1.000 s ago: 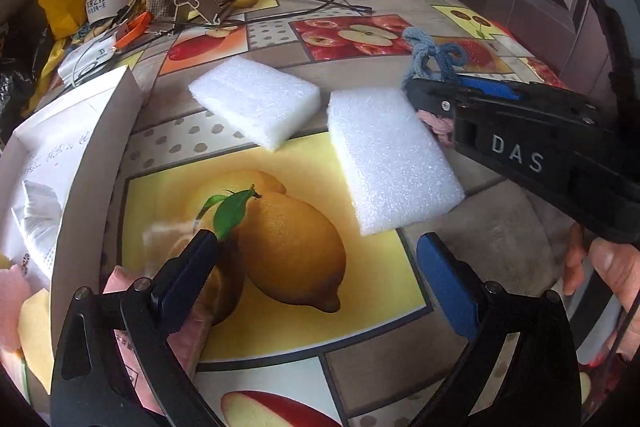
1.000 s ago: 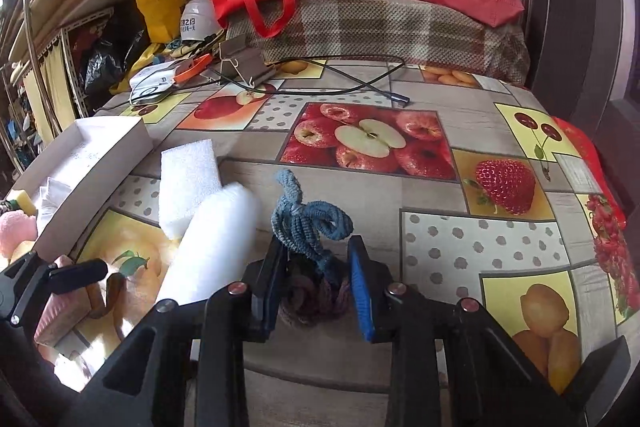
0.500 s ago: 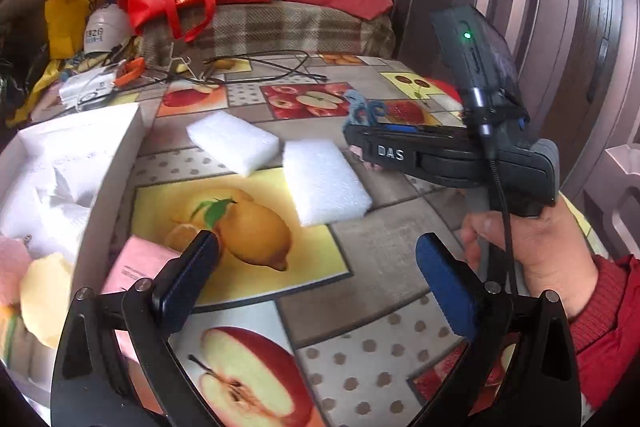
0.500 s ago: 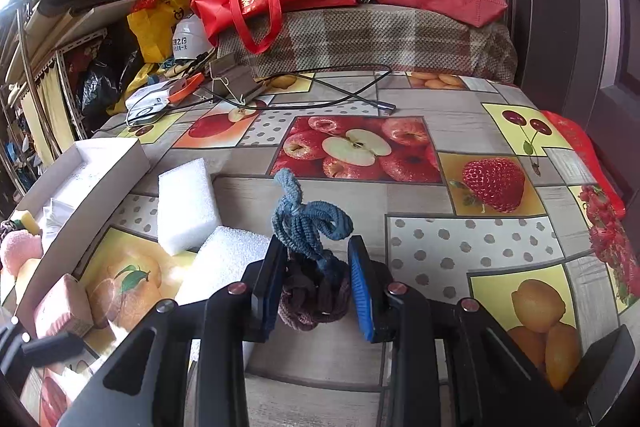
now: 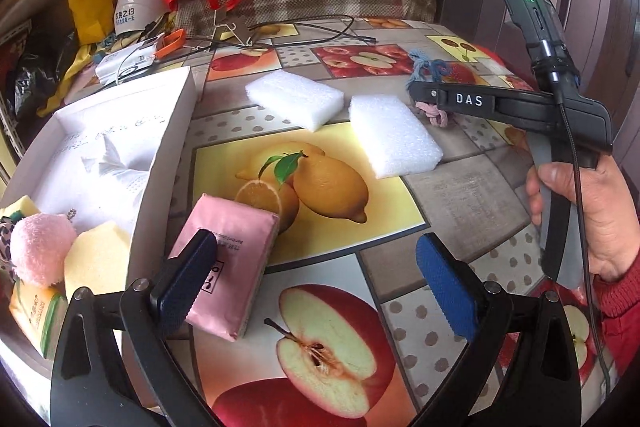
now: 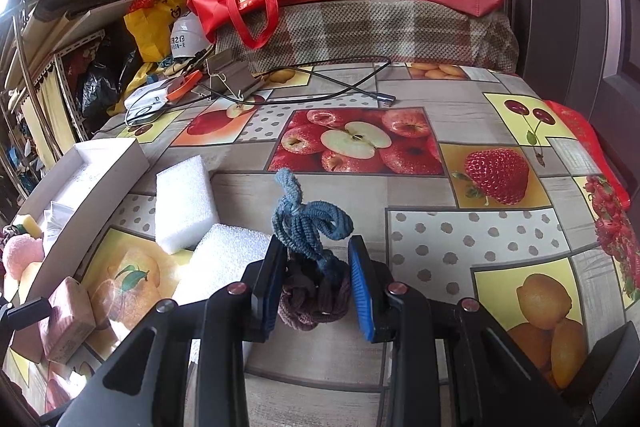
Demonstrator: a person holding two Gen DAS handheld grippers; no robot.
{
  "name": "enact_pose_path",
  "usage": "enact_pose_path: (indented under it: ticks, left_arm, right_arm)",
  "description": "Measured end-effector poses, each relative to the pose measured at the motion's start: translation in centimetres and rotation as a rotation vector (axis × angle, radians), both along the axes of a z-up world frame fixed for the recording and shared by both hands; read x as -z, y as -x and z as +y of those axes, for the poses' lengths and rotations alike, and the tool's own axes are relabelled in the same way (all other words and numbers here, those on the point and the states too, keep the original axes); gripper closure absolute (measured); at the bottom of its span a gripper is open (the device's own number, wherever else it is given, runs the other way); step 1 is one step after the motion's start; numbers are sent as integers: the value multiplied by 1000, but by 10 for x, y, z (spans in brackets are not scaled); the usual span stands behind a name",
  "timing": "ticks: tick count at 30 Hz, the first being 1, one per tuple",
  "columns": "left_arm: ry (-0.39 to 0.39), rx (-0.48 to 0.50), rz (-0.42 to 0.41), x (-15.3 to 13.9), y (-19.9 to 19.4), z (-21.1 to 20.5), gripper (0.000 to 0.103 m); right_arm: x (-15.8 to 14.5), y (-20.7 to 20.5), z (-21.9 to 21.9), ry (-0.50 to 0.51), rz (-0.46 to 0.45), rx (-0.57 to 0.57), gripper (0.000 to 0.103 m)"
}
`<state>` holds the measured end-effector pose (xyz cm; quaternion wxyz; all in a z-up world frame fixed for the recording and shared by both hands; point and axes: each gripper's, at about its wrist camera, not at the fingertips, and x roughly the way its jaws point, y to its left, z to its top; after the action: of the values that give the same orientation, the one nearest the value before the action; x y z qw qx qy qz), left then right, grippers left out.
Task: Organize soft objects
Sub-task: 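Grasp blue-purple knotted rope toy with right gripper while left gripper grasps pink tissue pack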
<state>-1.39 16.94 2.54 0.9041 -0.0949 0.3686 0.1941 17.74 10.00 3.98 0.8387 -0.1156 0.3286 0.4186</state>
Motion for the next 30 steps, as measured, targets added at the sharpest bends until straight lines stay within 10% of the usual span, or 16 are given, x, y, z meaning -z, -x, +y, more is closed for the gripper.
enact_pose_path:
  ticks: [4,9,12,30]
  left_arm:
    - [134,180,0,0,-1,-30,3]
    - [-132,143,-116,-45,23,-41,3]
    - [-100,77,-76,-57,23,-3,3]
    - [27,41,151,8,-17,23,3]
  right_arm:
    - [0,0,0,1,-1,-1,71]
    - [-1,-1,-1,-4,0,1,71]
    - [-1,-1,0,3,-2,2,71]
    - [1,-2,0,6,2,3,71]
